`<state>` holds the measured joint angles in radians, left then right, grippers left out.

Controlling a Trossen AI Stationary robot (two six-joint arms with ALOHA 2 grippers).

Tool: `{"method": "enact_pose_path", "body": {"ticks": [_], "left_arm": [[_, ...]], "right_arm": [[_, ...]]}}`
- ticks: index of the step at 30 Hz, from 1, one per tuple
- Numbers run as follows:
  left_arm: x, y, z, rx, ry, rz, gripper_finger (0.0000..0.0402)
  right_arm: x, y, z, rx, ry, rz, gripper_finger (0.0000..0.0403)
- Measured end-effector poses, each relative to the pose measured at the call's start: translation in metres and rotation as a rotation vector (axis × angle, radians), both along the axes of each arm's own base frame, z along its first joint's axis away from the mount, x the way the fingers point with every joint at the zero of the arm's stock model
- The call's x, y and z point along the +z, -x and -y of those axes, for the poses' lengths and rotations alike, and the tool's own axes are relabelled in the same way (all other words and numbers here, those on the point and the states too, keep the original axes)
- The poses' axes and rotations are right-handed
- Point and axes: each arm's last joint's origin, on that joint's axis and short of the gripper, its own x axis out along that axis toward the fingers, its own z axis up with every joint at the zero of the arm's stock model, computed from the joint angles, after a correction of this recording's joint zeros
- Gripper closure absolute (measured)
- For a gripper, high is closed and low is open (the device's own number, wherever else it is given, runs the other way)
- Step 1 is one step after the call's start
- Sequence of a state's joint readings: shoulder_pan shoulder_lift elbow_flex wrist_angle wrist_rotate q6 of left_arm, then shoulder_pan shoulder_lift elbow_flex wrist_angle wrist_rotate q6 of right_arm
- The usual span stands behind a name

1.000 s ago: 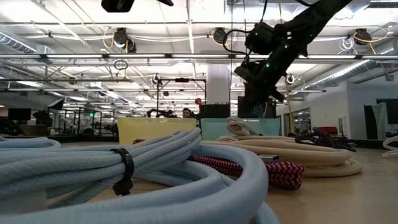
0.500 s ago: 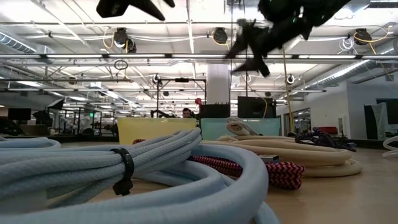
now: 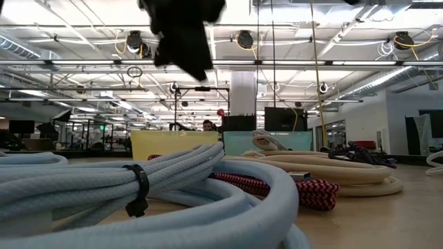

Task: Pick and place USB-C Cables
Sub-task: Put the small white charger cable into the yellow bin

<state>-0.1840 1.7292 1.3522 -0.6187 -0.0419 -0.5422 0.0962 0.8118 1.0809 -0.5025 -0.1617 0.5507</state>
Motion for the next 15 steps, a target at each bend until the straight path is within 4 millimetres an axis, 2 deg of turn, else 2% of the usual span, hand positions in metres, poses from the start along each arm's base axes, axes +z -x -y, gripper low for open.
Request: {"method": "enact_pose_path", "body": {"ticks": [4, 7, 11, 15], "left_arm": [[-0.024, -0.029, -0.021, -0.013, 0.007, -0.062, 0.0273], [-0.024, -0.05, -0.035, -0.021, 0.003, -0.046, 0.0273], [-0.011, -0.073, -0.045, -0.066, -0.001, 0.008, 0.0273], [-0.004, -0.082, -0.048, -0.091, 0.01, -0.009, 0.0273]], "right_arm": [[-0.023, 0.032, -0.013, -0.094, 0.06, -0.278, 0.0145], [-0.032, 0.043, -0.018, -0.146, 0.114, -0.382, 0.0145], [-0.045, 0.041, -0.026, -0.175, 0.167, -0.441, 0.0145], [-0.064, 0.032, -0.032, -0.193, 0.175, -0.483, 0.0145]]}}
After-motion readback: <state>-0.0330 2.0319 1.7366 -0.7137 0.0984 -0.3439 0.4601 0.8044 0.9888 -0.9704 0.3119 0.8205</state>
